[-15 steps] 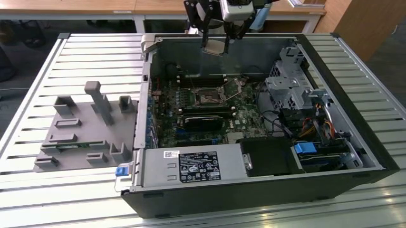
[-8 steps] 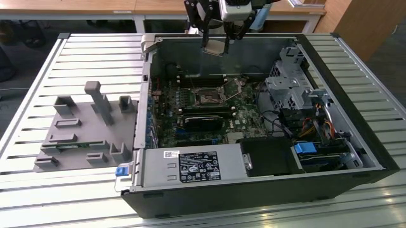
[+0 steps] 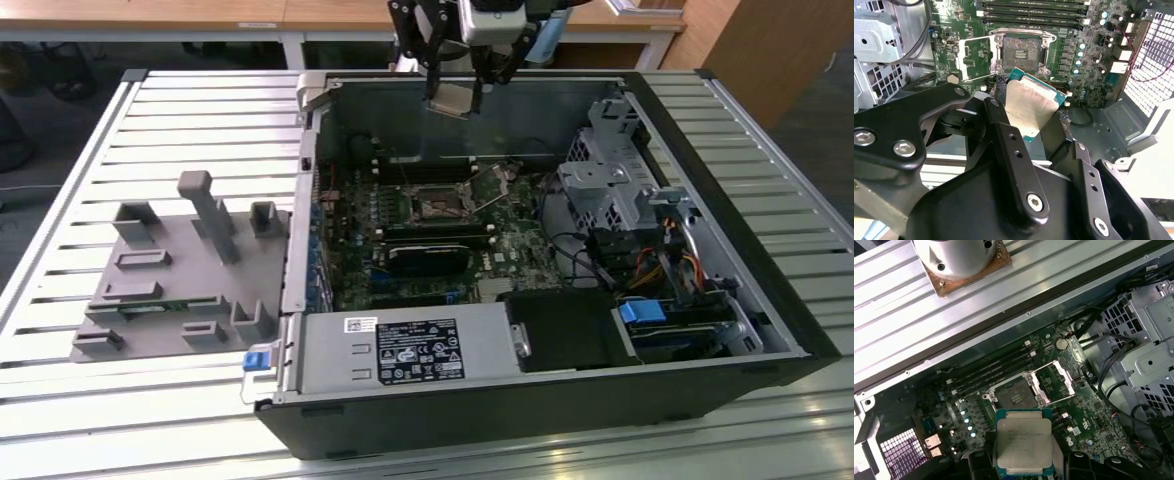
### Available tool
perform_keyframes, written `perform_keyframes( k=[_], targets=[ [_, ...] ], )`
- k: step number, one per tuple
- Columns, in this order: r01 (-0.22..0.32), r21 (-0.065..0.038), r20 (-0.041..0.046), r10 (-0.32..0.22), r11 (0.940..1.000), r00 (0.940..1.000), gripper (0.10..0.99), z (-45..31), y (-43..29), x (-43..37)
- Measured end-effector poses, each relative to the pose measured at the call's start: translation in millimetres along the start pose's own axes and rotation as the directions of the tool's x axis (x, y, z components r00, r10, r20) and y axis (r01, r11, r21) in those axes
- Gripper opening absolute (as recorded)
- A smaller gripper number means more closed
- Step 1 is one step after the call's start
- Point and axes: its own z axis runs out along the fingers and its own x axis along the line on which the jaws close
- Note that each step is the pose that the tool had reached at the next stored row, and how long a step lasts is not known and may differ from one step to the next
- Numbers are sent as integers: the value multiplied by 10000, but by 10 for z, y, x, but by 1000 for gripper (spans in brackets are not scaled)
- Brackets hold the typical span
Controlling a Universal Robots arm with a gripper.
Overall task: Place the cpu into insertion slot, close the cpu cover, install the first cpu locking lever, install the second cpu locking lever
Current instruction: 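Place the cpu into insertion slot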
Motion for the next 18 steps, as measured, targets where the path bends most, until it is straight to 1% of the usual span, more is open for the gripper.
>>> perform_keyframes(
  k=[18],
  targets=[
    [-616,-14,55,616,9981,9981,525,4,0,0]
  ],
)
